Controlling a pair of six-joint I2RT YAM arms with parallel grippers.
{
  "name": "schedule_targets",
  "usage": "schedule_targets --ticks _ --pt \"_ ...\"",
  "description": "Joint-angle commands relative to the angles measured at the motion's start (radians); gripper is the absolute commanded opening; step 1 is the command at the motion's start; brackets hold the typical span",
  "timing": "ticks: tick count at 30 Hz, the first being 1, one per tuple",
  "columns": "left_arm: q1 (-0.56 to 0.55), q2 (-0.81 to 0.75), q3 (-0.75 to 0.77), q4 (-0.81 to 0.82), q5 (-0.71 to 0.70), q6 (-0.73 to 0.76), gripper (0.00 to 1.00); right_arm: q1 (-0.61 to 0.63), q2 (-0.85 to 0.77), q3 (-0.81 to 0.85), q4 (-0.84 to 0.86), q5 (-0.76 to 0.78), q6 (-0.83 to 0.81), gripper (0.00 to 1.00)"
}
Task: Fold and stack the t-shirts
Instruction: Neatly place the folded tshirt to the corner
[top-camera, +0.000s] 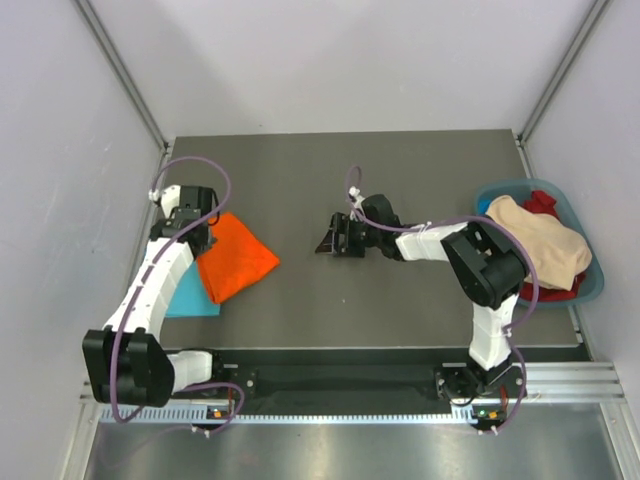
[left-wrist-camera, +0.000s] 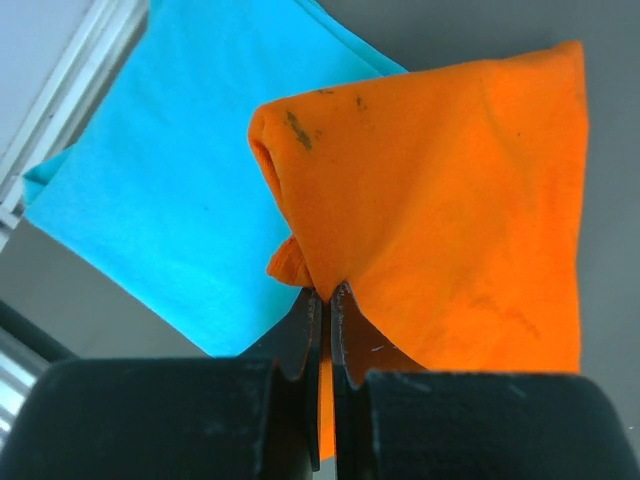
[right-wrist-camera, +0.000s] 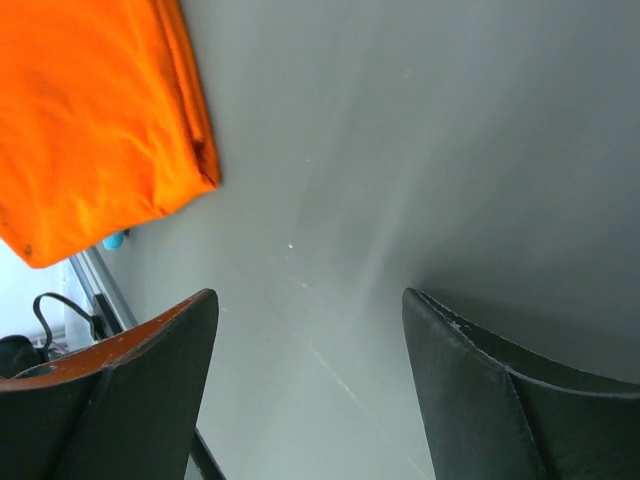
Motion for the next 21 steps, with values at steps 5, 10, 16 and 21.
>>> schedule_targets --ticks 5,10,16,21 --pt "0.18 -0.123 0.011 -0.116 -0.063 -0.078 0.0 -0.037 -0.069 -0.058 0.022 -0.032 -0.032 0.75" --pt "0.313 -0.284 -0.18 -0.091 -0.024 -0.135 0.0 -0.038 -0.091 -0.069 0.03 -0.045 -0.037 0.75" --pt "0.317 -0.321 -0.201 -0.151 -0.084 -0.302 0.0 -0.052 -0.108 -0.077 0.027 -0.058 -0.043 0.75" --pt "0.325 -0.31 -0.218 -0.099 -0.049 -0.334 0.0 -0.063 -0.131 -0.087 0.028 -0.063 -0.046 0.75"
